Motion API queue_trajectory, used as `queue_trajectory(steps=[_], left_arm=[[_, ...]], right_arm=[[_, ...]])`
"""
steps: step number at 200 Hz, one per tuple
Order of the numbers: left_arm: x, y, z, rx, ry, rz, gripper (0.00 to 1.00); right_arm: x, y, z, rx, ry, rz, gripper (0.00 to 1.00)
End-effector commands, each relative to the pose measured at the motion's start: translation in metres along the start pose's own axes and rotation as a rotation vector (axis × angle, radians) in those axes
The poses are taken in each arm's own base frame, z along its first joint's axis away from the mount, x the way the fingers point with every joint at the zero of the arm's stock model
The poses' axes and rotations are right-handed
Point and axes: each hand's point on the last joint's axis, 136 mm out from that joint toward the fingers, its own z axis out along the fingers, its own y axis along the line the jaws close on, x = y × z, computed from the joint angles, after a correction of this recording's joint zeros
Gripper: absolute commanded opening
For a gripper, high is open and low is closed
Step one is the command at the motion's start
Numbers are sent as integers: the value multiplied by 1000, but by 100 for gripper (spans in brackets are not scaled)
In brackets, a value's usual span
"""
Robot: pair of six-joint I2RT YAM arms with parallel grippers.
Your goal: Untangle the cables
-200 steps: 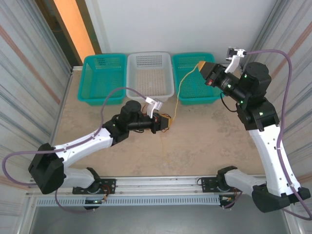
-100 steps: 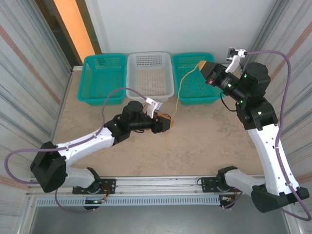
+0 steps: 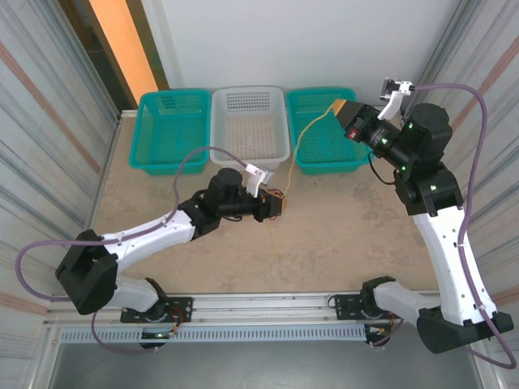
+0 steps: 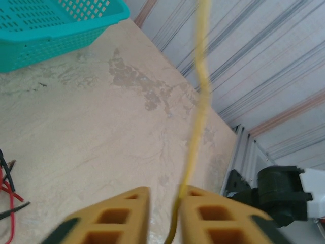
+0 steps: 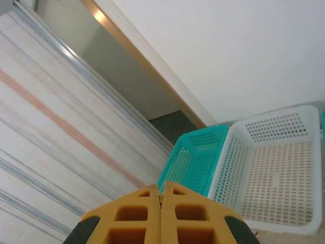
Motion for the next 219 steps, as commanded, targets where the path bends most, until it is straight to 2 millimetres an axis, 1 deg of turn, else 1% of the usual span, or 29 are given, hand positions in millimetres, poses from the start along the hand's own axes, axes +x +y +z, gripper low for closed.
queue_trajectory(steps=[1, 21, 40, 51, 62, 77, 79, 91, 99, 111, 122, 143, 144, 155, 167, 189, 200, 219], left_arm=[[-9, -12, 1, 27, -16, 36, 9], [-5, -11, 1, 10, -7, 50, 0], [-2, -7, -1, -25, -3, 62, 0], [1, -3, -3, -46, 6, 67, 0], [5, 0, -5, -64, 22, 72, 0], [11, 3, -9, -81, 41, 75, 0], [12, 3, -9, -83, 43, 77, 0], [15, 6, -15, -103, 51, 80, 0], [17, 8, -18, -123, 58, 83, 0], [15, 12, -26, -164, 59, 92, 0], [11, 18, -35, -199, 54, 84, 0], [-4, 35, -57, -285, 33, 40, 0], [-8, 35, -59, -290, 27, 40, 0], [-18, 52, -77, -389, 24, 22, 0], [-37, 72, -100, -503, -5, -1, 0], [-80, 112, -147, -673, -85, -72, 0], [-100, 128, -163, -711, -105, -92, 0], [-124, 162, -184, -781, -113, -137, 0]], right_arm=[[-6, 7, -6, -35, -25, 9, 0], [-8, 5, -6, -37, -29, 21, 0], [-10, 0, -7, -25, -37, 35, 0], [-13, -7, -7, -4, -47, 50, 0], [-19, -18, -9, 36, -67, 76, 0], [-26, -46, -13, 127, -94, 141, 0], [-27, -50, -13, 137, -97, 150, 2], [-32, -68, -16, 178, -113, 196, 22], [-33, -76, -18, 197, -122, 213, 32], [-34, -84, -21, 219, -131, 219, 44], [-33, -89, -23, 240, -135, 221, 50], [-28, -96, -22, 258, -118, 225, 52], [-28, -96, -22, 258, -117, 225, 52], [-23, -97, -20, 252, -98, 227, 51], [-13, -99, -17, 250, -68, 230, 51], [8, -101, -11, 264, -12, 209, 51], [18, -99, -8, 266, 11, 195, 51], [34, -92, -4, 257, 51, 167, 51]])
